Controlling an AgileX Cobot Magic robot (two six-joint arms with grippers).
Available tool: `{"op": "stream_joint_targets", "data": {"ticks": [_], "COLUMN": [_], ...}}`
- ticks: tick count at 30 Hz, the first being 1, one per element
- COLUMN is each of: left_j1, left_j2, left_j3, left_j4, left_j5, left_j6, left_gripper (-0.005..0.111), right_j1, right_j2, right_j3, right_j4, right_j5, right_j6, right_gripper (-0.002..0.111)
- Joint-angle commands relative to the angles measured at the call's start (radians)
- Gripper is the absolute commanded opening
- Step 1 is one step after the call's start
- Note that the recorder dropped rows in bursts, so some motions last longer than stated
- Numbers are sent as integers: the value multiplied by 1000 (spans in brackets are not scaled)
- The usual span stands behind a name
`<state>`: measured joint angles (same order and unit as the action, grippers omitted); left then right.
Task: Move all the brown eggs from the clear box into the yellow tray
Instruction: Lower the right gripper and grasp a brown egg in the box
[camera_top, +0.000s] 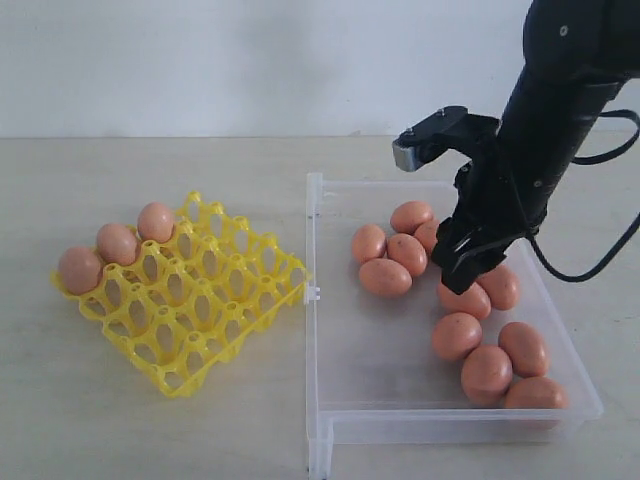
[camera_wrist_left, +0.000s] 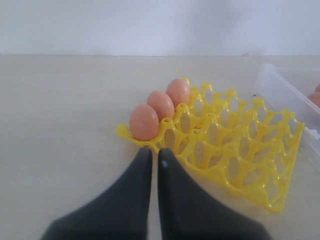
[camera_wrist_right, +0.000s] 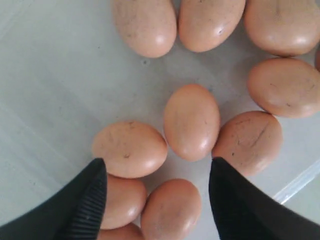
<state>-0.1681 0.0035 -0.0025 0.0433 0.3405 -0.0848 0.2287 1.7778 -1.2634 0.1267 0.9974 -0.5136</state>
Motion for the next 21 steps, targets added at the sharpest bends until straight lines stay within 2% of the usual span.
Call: {"op": "stream_joint_targets", "data": {"ticks": [1, 10, 17, 19, 21], "left_j1": [-5, -5, -5, -5, -5], "left_j2": [-3, -3, -3, -3, -3], "left_j3": [3, 3, 3, 3, 3], "left_j4": [-3, -3, -3, -3, -3], "left_j5": [-2, -2, -2, -2, -2], "left_j6": [-1, -1, -1, -1, -1], "left_gripper": [4, 4, 4, 4, 4], "right_j1": [-9, -9, -9, -9, -9], "right_j2": [72, 146, 223, 229, 229], "right_j3": [-5, -5, -5, -5, -5], "right_j4": [-18, -40, -68, -68, -68], "right_j5": [-36, -163, -177, -188, -196], "right_j6": [7, 7, 7, 7, 9], "right_gripper": [53, 53, 52, 46, 30]}}
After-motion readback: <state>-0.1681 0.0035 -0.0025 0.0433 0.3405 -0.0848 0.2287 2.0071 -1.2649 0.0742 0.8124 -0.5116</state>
